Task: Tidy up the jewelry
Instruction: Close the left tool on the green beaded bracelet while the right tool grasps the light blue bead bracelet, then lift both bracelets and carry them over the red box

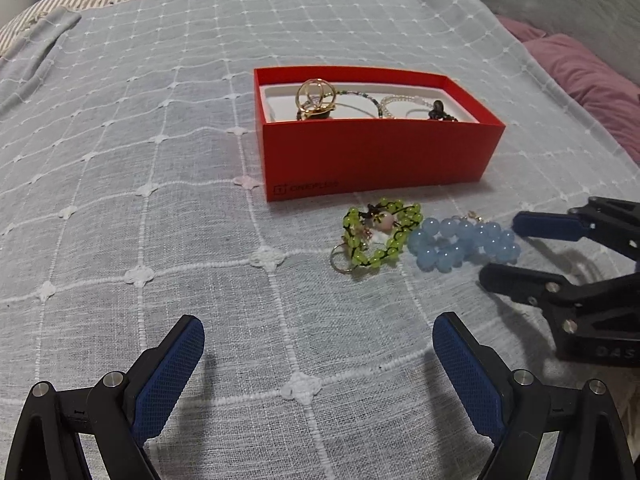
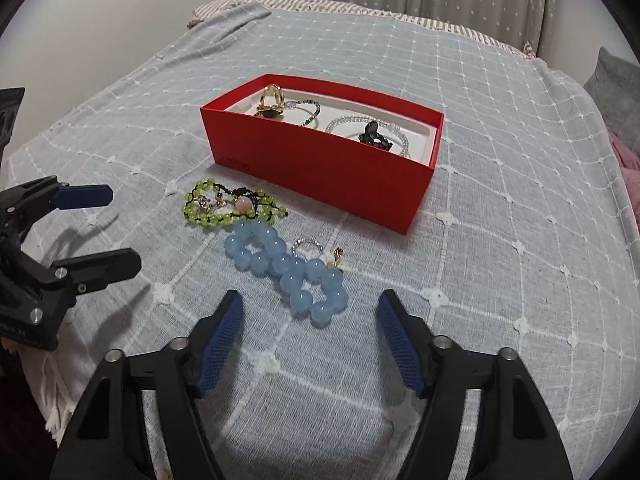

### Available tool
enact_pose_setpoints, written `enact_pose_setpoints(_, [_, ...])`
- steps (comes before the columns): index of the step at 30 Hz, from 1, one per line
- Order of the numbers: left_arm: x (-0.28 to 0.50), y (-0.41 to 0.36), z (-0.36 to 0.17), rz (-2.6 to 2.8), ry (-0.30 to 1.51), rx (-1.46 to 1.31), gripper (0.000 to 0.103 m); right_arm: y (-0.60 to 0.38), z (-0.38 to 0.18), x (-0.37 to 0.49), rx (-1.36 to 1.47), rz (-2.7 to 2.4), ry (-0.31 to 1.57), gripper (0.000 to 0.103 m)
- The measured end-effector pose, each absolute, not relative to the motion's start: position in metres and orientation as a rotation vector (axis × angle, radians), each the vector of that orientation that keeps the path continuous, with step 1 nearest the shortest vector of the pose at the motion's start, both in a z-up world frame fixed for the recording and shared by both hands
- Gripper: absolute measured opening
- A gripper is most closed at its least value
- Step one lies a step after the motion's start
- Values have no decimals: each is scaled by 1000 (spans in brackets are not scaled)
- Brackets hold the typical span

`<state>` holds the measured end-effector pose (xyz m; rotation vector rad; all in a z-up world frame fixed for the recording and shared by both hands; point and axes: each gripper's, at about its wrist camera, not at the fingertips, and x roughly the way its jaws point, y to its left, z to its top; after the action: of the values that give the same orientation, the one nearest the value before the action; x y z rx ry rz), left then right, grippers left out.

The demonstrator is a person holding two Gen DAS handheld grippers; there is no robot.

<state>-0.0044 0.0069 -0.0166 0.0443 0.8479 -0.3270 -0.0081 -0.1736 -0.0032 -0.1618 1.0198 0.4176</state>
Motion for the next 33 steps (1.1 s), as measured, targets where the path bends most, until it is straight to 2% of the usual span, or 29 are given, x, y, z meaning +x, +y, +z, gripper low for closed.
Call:
enact_pose_setpoints(2, [-5, 6, -16, -329, 841, 43, 94, -173, -5, -5, -178, 415, 1014, 48])
enact_pose_setpoints(6, [-3, 6, -12, -332, 824, 33, 92, -174, -7, 0, -175, 435, 1018, 33])
enact_pose_setpoints(8, [-1, 5, -11, -336, 818, 28, 88, -174, -7, 2, -184, 431, 1018, 18])
enact_pose_setpoints(10, [1, 3, -9, -339, 812, 21, 85, -177, -6, 2, -175, 432, 1022, 12])
enact_pose_setpoints(12, [4, 2, -8, -341, 809, 11, 82, -180, -5, 3, -174, 425, 1026, 12])
enact_pose_setpoints(15, [8, -1, -7, -355, 809, -10, 72, -185, -3, 1, -165, 419, 1029, 12])
enact_pose_setpoints(17, [11, -5, -6, -360, 810, -10, 56, -188, -1, 0, -160, 415, 1031, 12])
enact_pose_setpoints(20, [17, -10, -7, -362, 814, -5, 41, -192, 0, -2, -156, 413, 1032, 12])
enact_pose_setpoints(25, [28, -12, -13, -363, 848, -29, 23, -196, 0, -4, -156, 410, 1033, 12])
enact_pose_setpoints(29, [33, -11, -16, -364, 865, -54, 4, -197, 0, -5, -157, 410, 1034, 12])
enact_pose_setpoints(33, [34, -15, -14, -367, 858, -56, 1, -199, 1, -5, -154, 409, 1032, 12])
